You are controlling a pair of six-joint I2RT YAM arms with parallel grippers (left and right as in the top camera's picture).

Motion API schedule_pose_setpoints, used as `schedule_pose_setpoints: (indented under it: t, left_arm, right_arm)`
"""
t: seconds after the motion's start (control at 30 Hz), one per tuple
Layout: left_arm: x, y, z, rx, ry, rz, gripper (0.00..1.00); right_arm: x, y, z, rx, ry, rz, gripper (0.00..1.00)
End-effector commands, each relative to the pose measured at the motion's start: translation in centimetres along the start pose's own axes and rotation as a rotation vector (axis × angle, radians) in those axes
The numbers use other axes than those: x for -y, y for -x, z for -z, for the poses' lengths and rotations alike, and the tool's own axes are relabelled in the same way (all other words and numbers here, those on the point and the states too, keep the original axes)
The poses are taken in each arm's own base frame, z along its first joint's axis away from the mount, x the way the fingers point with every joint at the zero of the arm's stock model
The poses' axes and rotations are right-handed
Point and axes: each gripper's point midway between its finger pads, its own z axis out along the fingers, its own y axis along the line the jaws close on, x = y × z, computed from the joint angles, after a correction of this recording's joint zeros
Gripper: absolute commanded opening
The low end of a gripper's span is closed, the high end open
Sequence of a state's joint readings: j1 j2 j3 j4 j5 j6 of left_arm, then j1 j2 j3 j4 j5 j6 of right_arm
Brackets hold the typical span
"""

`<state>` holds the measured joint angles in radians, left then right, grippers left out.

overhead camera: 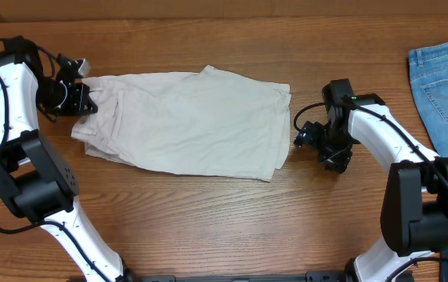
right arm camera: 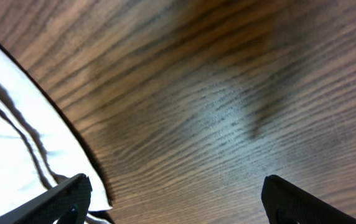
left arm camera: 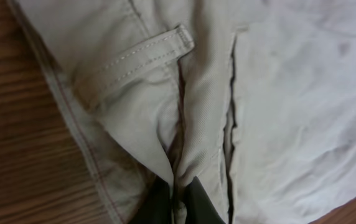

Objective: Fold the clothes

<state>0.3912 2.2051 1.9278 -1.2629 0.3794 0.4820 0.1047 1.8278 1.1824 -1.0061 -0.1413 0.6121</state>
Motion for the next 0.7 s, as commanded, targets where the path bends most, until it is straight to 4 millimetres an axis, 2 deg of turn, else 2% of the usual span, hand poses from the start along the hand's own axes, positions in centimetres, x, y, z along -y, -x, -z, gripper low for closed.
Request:
schedule_pose_setpoints:
  t: [0.0,0.03,0.07,0.1,0.3,0.5,0.67]
  left_arm:
    - [-1.7,-1.2,-0.1,-0.034,0.055,0.04,0.15]
    - [-1.8,-1.3,-0.2,-0.036,0.056,0.044,0.27]
    - [-2.0,-1.5,-0.2,-0.037,0.055,0.049,0.6]
    - [-2.0,-1.6,-0.3,-0.039,0.054,0.052,1.0]
    - [-2.2,-1.6,-0.4,-0.038,0.055,0.046,1.0]
    - [-2.7,-0.8,-0.6,-0.006,0.072,0.018,1.0]
    - [-3.3,-1.1,-2.3,-0.033,0.057,0.02,1.0]
  right_arm:
    - [0.1,0.3,0.2,0.014,-0.001,0.001,0.92]
    - [0.1,0.3,0.2,0.015,0.0,0.001,0.92]
    - [0.0,0.3,0.2,0.016,0.001,0.001,0.92]
    - [0.0,0.3,0.2,0.017,0.002,0.001,0.92]
    - [0.0,0.3,0.2,0.016,0.001,0.001,0.92]
    - [0.0,0.3,0.2,0.014,0.004,0.001,0.92]
    - [0.0,0.3,0.2,0.014,0.003,0.002,0.92]
